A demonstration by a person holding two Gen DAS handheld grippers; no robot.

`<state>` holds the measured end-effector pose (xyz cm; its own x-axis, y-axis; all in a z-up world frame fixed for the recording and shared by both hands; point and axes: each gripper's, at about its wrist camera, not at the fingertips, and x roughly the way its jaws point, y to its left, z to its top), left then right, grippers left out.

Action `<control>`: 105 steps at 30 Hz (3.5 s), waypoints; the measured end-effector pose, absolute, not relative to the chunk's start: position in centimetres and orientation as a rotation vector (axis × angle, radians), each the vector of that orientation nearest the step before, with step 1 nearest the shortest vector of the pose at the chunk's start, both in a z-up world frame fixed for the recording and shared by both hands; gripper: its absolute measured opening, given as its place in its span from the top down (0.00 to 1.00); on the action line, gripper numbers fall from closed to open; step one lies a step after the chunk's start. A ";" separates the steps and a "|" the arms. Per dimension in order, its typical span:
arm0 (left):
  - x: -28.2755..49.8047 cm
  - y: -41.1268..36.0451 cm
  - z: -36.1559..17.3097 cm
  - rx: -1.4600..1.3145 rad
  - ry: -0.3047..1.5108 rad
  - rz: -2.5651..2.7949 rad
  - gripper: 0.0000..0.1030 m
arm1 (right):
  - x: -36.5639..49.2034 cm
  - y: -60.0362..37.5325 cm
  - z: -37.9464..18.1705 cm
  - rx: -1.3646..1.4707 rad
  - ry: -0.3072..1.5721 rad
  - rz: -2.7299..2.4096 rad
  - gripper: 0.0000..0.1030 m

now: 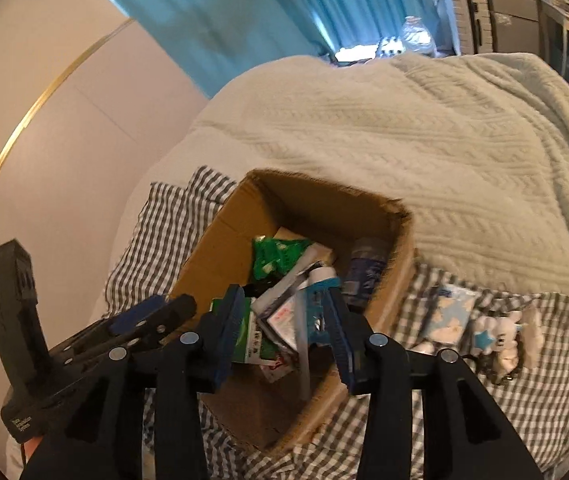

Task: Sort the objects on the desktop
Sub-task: 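Carry the comb and foil pack into the cardboard box and release, then move both grippers back to the remaining items on the sheet, then grasp the white star plush with the left gripper while the right grasps the lace cloth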

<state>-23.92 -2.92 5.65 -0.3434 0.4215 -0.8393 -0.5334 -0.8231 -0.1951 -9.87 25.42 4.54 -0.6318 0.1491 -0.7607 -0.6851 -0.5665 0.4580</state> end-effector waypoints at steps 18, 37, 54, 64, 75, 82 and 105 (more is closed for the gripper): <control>-14.4 2.3 8.8 -1.085 0.306 2.197 0.11 | 8.3 30.2 6.1 -0.874 0.978 1.982 0.50; -6.8 9.6 -2.7 -1.121 0.419 2.085 0.11 | 9.0 31.7 -1.9 -1.206 0.849 1.909 0.47; -6.5 14.4 -12.0 -1.286 0.427 1.968 0.11 | 10.4 36.0 -10.9 -1.262 1.094 1.735 0.47; -8.0 16.3 -14.4 -1.372 0.345 1.972 0.11 | 7.9 36.7 -15.4 -1.360 1.112 1.738 0.47; -8.5 17.4 -15.1 -1.385 0.288 1.939 0.11 | 8.6 37.9 -14.4 -1.321 0.958 1.782 0.91; -9.2 19.2 -15.4 -1.420 0.214 1.913 0.11 | 9.9 37.6 -14.3 -1.317 0.947 1.784 0.91; -9.7 19.5 -16.7 -1.429 0.213 1.810 0.39 | 8.4 37.9 -17.1 -1.296 1.185 1.807 0.71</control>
